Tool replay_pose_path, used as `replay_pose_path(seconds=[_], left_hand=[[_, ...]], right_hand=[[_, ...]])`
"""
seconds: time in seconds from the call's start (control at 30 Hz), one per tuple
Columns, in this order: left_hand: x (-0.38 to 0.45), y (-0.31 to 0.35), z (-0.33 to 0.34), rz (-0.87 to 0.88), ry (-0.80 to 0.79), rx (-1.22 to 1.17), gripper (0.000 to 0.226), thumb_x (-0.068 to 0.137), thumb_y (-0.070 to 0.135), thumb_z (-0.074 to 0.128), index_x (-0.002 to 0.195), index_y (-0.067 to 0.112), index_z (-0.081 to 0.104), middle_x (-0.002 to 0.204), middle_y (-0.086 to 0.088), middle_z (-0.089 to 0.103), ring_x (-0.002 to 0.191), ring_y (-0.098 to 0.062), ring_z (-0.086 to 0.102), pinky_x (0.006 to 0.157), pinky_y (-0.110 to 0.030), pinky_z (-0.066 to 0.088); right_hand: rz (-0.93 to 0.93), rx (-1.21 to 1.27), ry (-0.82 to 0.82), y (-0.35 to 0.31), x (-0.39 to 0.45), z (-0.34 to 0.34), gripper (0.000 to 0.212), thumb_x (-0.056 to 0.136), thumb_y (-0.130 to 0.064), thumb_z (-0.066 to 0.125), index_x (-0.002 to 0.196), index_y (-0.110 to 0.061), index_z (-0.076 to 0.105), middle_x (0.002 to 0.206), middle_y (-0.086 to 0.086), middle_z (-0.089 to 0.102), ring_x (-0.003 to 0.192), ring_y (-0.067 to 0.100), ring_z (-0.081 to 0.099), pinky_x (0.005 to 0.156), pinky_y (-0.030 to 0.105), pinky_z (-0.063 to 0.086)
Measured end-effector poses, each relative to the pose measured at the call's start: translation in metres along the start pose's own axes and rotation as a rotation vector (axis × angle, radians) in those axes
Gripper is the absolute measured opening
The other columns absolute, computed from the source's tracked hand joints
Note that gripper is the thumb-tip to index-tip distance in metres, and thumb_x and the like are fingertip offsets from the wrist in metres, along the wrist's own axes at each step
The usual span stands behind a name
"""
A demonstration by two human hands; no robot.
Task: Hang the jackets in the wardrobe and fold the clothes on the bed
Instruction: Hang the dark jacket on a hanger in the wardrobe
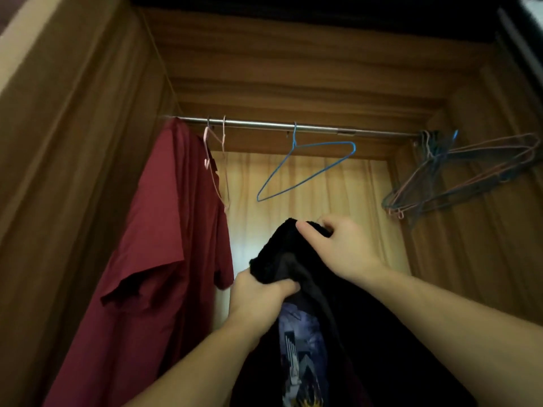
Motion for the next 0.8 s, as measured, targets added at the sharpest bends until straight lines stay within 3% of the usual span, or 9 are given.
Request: replay_pose_path(seconds=[0.1, 0.2, 0.3, 0.4, 0.47, 0.57, 0.63, 0.7, 0.8], left_hand=[[0.029, 0.012, 0.002, 0.039, 0.08, 0.04, 0.026, 0.051, 0.016, 0.08, 0.075, 0.02, 0.07, 0.062, 0.012, 0.07, 0.057, -0.004, 0.067, 0.052, -0.017, 0.049], [0.052, 0.012, 0.002, 0.079, 0.137, 0.11, 0.02, 0.051, 0.021, 0.076, 0.068, 0.02, 0.066, 0.056, 0.019, 0.065, 0.052, -0.001, 0.061, 0.038, -0.009, 0.038], [0.067, 0.003, -0.003, 0.084, 0.191, 0.145, 0.016, 0.054, 0.019, 0.076, 0.066, 0.019, 0.065, 0.052, 0.015, 0.063, 0.054, -0.004, 0.061, 0.036, -0.01, 0.035], [0.076, -0.01, -0.01, 0.082, 0.203, 0.152, 0.015, 0.059, 0.016, 0.076, 0.068, 0.018, 0.065, 0.057, 0.008, 0.064, 0.059, -0.007, 0.062, 0.039, -0.013, 0.037], [0.079, -0.017, -0.014, 0.073, 0.195, 0.161, 0.015, 0.06, 0.015, 0.076, 0.07, 0.017, 0.065, 0.062, 0.007, 0.065, 0.062, -0.008, 0.062, 0.045, -0.018, 0.038], [0.082, -0.023, -0.017, 0.064, 0.172, 0.168, 0.015, 0.061, 0.015, 0.076, 0.071, 0.018, 0.065, 0.067, 0.004, 0.067, 0.065, -0.011, 0.063, 0.049, -0.019, 0.038], [0.084, -0.024, -0.019, 0.062, 0.16, 0.171, 0.015, 0.06, 0.015, 0.076, 0.071, 0.018, 0.065, 0.066, 0.005, 0.067, 0.065, -0.011, 0.064, 0.047, -0.018, 0.038], [0.085, -0.023, -0.02, 0.063, 0.149, 0.172, 0.015, 0.06, 0.014, 0.076, 0.069, 0.018, 0.065, 0.061, 0.008, 0.066, 0.06, -0.008, 0.063, 0.042, -0.014, 0.037], [0.087, -0.021, -0.02, 0.066, 0.127, 0.172, 0.015, 0.059, 0.013, 0.076, 0.069, 0.016, 0.065, 0.057, 0.009, 0.063, 0.05, 0.0, 0.058, 0.038, -0.011, 0.035]], right_hand=[[-0.101, -0.286, 0.136, -0.009, 0.049, -0.032, 0.034, 0.084, -0.045, 0.06, 0.069, -0.015, 0.053, 0.062, -0.005, 0.051, 0.065, 0.02, 0.051, 0.053, 0.029, 0.035], [-0.26, -0.617, 0.245, -0.022, 0.092, -0.058, 0.018, 0.083, -0.038, 0.059, 0.088, -0.021, 0.057, 0.091, 0.0, 0.055, 0.09, 0.027, 0.054, 0.072, 0.036, 0.038], [-0.287, -0.941, 0.193, -0.022, 0.127, -0.06, 0.041, 0.082, -0.044, 0.061, 0.112, -0.017, 0.055, 0.113, 0.007, 0.053, 0.11, 0.031, 0.048, 0.089, 0.044, 0.037], [-0.149, -1.056, 0.093, -0.011, 0.151, -0.046, 0.051, 0.082, -0.053, 0.059, 0.116, -0.015, 0.053, 0.116, 0.008, 0.055, 0.111, 0.031, 0.051, 0.09, 0.044, 0.037], [-0.02, -1.028, 0.027, -0.003, 0.161, -0.037, 0.042, 0.084, -0.053, 0.057, 0.101, -0.015, 0.055, 0.109, 0.007, 0.058, 0.101, 0.031, 0.057, 0.083, 0.04, 0.04], [0.203, -0.772, -0.059, 0.011, 0.173, -0.022, 0.035, 0.09, -0.039, 0.053, 0.069, -0.011, 0.051, 0.082, 0.008, 0.062, 0.064, 0.024, 0.056, 0.059, 0.028, 0.04], [0.331, -0.525, -0.058, 0.018, 0.178, -0.01, 0.035, 0.093, -0.029, 0.049, 0.068, -0.005, 0.055, 0.065, 0.009, 0.056, 0.052, 0.022, 0.05, 0.048, 0.025, 0.036], [0.411, -0.31, -0.073, 0.022, 0.179, 0.004, 0.033, 0.097, -0.026, 0.046, 0.082, -0.001, 0.063, 0.065, 0.01, 0.051, 0.052, 0.022, 0.045, 0.047, 0.024, 0.033], [0.422, -0.217, -0.123, 0.02, 0.176, 0.023, 0.04, 0.096, -0.037, 0.047, 0.085, -0.003, 0.065, 0.065, 0.008, 0.047, 0.052, 0.021, 0.041, 0.047, 0.024, 0.03]])
Point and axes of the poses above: each hand's wrist, its own x-axis towards the middle knuckle, its own z-axis out of the palm, y = z × x, the point moved 6 cm from there along x, towards the middle knuckle
